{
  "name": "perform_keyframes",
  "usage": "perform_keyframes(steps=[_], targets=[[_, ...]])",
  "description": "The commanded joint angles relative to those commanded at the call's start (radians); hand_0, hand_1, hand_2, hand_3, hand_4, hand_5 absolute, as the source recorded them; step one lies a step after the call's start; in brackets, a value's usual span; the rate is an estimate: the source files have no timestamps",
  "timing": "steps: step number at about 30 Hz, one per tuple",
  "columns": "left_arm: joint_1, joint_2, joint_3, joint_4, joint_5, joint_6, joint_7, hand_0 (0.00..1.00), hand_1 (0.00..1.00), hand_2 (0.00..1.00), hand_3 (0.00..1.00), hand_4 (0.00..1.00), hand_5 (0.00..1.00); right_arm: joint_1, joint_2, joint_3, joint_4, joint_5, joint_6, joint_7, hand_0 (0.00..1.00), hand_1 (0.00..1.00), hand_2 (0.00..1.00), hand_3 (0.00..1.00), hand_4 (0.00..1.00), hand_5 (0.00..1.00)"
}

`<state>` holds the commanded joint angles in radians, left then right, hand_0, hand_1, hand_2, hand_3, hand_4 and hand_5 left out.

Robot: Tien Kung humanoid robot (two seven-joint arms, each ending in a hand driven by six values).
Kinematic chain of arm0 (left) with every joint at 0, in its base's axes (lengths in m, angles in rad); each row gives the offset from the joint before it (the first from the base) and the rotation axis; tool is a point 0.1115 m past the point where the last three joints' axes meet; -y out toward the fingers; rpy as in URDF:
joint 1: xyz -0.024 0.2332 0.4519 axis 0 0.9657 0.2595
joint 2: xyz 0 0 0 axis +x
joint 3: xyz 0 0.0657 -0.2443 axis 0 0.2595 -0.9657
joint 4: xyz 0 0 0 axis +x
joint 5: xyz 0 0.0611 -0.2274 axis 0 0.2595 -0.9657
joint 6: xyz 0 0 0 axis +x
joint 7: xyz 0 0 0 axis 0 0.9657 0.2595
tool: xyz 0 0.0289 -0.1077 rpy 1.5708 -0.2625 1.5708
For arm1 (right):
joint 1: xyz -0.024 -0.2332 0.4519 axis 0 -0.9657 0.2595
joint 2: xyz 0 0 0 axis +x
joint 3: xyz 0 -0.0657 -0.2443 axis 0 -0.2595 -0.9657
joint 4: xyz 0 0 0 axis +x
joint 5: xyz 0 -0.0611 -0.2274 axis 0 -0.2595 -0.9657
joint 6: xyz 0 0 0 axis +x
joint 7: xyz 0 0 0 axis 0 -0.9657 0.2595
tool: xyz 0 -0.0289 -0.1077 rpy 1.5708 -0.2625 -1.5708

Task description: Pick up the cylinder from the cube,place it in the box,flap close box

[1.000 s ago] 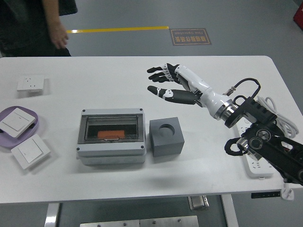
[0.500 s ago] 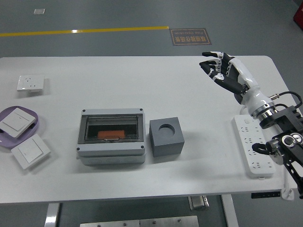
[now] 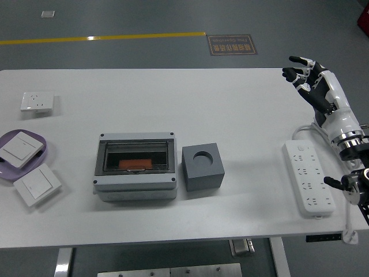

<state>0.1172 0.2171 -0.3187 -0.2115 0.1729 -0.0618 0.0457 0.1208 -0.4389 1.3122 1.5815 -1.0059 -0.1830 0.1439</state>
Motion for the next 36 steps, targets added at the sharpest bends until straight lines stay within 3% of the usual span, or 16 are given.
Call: perform_keyframes(steps=[22, 36], targets=[[-0.005, -0.005, 0.01, 0.003, -0.015, 0.0, 0.003, 0.669, 0.682, 0.659, 0.68, 0.668, 0.251, -0.026, 0.025, 0.115, 0.001, 0.017, -0.005, 0.024, 0.774, 0.714, 0.693, 0.706, 0.819, 0.341], [-0.011, -0.009, -0.003, 0.004, -0.008, -0.003, 0.005, 0.669, 0.682, 0.659, 0.68, 0.668, 0.251, -0.031, 0.036, 0.118, -0.005, 0.018, -0.001, 0.029, 0.766, 0.709, 0.692, 0.695, 0.817, 0.284]])
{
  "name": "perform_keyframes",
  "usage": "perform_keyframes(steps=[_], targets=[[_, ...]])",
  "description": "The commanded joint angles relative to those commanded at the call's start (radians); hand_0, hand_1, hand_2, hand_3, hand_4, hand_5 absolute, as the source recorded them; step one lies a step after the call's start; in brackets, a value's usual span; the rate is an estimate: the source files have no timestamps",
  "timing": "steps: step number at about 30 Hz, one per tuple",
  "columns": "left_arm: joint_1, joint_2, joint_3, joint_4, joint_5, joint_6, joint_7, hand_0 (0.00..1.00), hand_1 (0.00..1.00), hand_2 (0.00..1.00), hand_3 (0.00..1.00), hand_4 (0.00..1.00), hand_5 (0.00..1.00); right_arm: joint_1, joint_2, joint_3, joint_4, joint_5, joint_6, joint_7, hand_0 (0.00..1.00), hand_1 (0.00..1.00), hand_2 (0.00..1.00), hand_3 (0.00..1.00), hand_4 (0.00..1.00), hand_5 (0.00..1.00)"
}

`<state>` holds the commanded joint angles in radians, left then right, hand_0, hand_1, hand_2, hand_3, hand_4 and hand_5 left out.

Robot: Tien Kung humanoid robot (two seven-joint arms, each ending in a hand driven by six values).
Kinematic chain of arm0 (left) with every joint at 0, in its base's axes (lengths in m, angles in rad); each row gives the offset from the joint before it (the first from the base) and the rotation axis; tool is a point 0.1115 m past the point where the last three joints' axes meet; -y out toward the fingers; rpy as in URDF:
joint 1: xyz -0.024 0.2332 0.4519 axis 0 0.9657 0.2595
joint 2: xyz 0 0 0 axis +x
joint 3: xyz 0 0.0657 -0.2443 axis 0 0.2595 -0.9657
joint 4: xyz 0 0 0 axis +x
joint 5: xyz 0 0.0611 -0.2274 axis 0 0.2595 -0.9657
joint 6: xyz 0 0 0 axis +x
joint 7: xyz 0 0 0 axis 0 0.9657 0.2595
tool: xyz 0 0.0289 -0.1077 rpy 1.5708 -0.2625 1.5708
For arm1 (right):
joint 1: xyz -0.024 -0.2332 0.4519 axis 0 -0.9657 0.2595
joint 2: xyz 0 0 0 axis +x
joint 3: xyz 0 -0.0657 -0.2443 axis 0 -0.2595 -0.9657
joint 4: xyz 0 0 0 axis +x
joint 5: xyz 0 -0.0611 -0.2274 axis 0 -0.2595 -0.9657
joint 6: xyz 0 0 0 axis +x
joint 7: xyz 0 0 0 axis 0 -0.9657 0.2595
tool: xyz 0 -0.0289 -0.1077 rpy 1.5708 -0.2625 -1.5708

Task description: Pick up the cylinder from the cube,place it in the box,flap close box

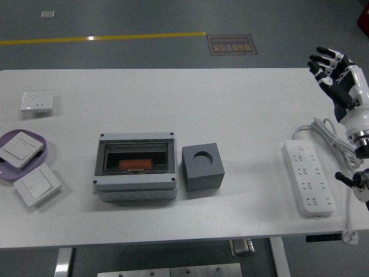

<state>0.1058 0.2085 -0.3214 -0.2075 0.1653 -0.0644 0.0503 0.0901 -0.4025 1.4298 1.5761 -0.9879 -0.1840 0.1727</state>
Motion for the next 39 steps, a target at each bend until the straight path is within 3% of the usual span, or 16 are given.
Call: perform_keyframes(steps=[29, 39], targets=[[-0.005, -0.01, -0.001, 0.0, -0.005, 0.003, 0.003, 0.669, 0.682, 0.66, 0.68, 0.668, 0.247, 0.009, 0.0, -0.004, -0.021, -0.006, 0.0, -0.006, 0.766, 0.704, 0.69, 0.678, 0.816, 0.29], [-0.015, -0.001, -0.01, 0.002, 0.002, -0.001, 0.002, 0.669, 0.681, 0.658, 0.68, 0.669, 0.248, 0.017, -0.002, -0.009, -0.027, -0.007, 0.001, -0.008, 0.766, 0.703, 0.686, 0.662, 0.812, 0.288]])
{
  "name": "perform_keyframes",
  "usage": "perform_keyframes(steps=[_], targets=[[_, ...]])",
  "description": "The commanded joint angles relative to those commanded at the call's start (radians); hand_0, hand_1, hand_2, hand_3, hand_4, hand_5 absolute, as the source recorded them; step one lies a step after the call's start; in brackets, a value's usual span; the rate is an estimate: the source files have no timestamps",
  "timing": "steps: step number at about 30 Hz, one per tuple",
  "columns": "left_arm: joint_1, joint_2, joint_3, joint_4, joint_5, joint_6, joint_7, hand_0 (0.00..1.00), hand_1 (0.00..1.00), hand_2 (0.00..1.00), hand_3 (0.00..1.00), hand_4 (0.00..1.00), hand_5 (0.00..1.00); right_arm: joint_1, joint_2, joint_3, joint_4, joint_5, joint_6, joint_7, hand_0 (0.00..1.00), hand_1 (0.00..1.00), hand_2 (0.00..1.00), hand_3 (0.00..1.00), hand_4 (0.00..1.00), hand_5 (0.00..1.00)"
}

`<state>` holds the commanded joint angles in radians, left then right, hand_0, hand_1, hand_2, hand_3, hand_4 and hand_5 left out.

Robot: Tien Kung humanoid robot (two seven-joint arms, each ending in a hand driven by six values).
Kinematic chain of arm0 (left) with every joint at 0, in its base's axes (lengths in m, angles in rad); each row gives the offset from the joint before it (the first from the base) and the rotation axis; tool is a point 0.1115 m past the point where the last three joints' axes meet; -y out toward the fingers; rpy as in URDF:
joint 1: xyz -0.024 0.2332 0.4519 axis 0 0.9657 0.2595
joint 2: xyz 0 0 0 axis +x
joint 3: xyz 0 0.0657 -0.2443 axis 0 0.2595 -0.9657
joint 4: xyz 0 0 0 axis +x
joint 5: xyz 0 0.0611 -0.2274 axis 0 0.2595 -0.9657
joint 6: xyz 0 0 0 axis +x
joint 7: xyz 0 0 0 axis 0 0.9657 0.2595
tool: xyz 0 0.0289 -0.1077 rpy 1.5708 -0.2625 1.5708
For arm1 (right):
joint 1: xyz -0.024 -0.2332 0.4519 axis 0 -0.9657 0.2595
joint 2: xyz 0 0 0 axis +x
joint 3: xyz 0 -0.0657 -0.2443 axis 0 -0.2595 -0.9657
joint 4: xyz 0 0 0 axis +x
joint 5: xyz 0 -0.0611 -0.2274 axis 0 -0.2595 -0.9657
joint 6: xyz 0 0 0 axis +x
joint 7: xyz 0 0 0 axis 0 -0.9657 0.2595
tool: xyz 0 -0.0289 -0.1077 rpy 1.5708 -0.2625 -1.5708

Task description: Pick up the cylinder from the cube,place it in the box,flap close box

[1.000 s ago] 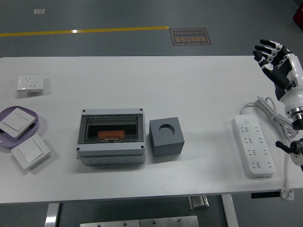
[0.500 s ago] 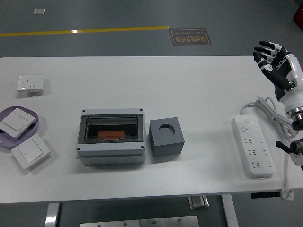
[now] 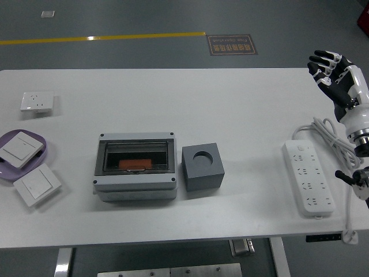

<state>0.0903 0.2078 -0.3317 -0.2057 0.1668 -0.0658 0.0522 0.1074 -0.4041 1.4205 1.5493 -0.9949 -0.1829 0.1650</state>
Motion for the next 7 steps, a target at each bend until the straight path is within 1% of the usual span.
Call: perform_keyframes(steps=[7], targets=[[0.009, 0.001, 0.019, 0.001, -0.019, 0.001, 0.0, 0.669, 0.681, 0.66, 0.68, 0.669, 0.249, -0.007, 0.002, -0.001, -0.003, 0.005, 0.0, 0.004, 0.766, 0.702, 0.685, 0.661, 0.81, 0.283]])
